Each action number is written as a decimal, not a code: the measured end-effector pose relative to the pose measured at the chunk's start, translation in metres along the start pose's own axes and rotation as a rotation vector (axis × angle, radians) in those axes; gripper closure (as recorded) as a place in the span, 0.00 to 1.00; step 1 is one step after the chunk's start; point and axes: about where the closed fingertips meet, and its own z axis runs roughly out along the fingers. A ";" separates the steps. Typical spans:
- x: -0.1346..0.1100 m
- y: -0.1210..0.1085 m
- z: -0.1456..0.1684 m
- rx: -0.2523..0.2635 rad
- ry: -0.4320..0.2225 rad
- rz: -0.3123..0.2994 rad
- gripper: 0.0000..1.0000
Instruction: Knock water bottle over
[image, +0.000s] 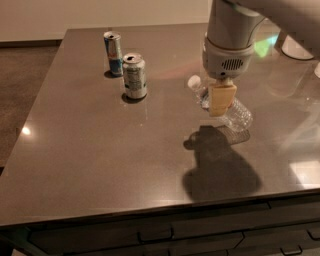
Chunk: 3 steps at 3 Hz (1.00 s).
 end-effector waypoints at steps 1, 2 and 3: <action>-0.002 0.004 0.009 -0.020 0.043 -0.038 0.58; -0.004 0.011 0.018 -0.043 0.065 -0.069 0.35; -0.006 0.019 0.027 -0.067 0.075 -0.092 0.12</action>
Offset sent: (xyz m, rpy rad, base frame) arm -0.0287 -0.0037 -0.0299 -0.1377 0.1231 0.0830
